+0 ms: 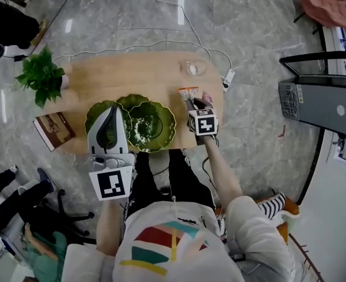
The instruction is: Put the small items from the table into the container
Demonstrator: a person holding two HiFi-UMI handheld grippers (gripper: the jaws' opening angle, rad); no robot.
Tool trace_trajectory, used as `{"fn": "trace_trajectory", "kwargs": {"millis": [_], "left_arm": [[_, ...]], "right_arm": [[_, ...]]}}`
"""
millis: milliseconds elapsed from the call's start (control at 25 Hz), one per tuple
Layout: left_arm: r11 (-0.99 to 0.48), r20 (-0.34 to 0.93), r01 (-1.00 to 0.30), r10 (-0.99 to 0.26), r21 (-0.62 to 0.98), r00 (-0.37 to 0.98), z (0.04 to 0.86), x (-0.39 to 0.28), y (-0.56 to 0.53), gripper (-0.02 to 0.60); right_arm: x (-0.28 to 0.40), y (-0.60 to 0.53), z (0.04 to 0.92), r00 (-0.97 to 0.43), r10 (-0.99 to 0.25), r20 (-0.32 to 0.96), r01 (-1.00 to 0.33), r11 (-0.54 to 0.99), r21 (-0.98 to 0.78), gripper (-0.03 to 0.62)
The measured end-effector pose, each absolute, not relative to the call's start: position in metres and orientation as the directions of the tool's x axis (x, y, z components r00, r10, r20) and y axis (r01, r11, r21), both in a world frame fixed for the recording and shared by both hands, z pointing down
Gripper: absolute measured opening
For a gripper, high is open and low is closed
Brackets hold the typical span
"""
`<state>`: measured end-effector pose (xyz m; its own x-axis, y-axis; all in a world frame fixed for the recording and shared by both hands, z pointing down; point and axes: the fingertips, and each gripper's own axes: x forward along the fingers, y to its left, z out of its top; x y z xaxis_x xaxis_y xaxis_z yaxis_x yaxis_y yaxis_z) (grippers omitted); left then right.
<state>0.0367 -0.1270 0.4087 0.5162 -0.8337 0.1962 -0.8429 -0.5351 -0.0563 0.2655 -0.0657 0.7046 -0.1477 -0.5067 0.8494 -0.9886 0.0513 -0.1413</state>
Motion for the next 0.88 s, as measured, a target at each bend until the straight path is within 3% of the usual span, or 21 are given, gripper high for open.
{"fn": "trace_trajectory", "kwargs": {"millis": [160,320,480,600,880], "left_arm": [[-0.518,0.149,-0.852,-0.851,-0.075,0.504,0.366,0.019,-0.120,0.009],[-0.454,0.105,-0.886,-0.889,-0.093,0.445,0.333,-0.011,-0.116,0.009],[-0.366,0.016,-0.927,-0.931,-0.079,0.365,0.292,-0.039,-0.122,0.009],[-0.313,-0.034,-0.945,-0.948,-0.097,0.318,0.269,-0.061,-0.122,0.009],[-0.275,-0.039,-0.957,-0.959,-0.097,0.279,0.265,-0.079,-0.099,0.009]], "right_arm": [[0.268,-0.087,0.595,-0.114,-0.687,0.718,-0.991,0.031,-0.127,0.069],[0.257,-0.101,0.469,-0.117,-0.859,0.498,-0.985,0.036,-0.169,0.066],[0.231,-0.092,0.372,-0.170,-0.934,0.314,-0.973,0.109,-0.203,0.066],[0.199,-0.076,0.352,-0.241,-0.927,0.289,-0.965,0.197,-0.171,0.066],[0.159,-0.054,0.375,-0.342,-0.867,0.362,-0.940,0.307,-0.150,0.066]]}}
